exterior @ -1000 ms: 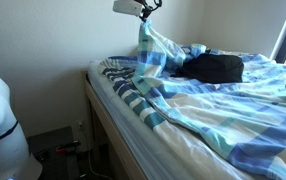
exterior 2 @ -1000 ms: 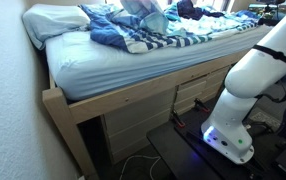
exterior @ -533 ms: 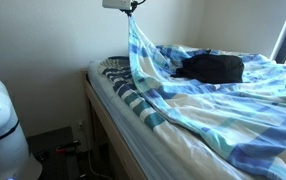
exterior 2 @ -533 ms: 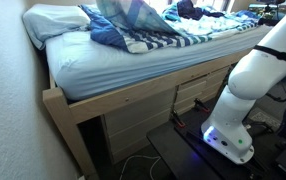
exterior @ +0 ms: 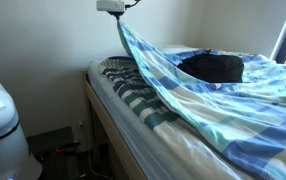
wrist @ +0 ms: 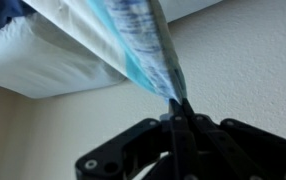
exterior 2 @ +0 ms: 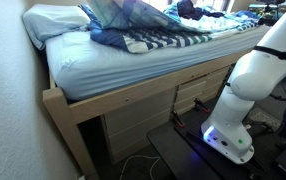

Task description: Straighten the top bedspread

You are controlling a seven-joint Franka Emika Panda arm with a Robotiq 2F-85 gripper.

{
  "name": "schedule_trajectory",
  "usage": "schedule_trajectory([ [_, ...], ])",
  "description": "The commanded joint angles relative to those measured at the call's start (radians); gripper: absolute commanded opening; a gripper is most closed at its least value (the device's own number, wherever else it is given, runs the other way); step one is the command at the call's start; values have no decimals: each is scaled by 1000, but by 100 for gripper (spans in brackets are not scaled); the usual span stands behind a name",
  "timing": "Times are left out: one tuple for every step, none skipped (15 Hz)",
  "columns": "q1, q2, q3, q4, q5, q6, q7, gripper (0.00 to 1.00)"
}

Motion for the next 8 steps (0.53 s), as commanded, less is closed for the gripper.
schedule_trajectory([
  [13, 1, 20, 12, 19, -56, -35, 1],
  [11, -8, 25, -2, 18, -67, -37, 1],
  [8, -15, 28, -11, 16, -76, -30, 1],
  [5, -27, 30, -27, 20, -80, -25, 1],
  [3, -36, 30, -41, 23, -84, -21, 1],
  [3, -48, 27, -61, 31, -89, -16, 1],
  [3, -58, 25, -78, 41, -95, -13, 1],
  [2, -69, 24, -99, 53, -98, -6, 1],
])
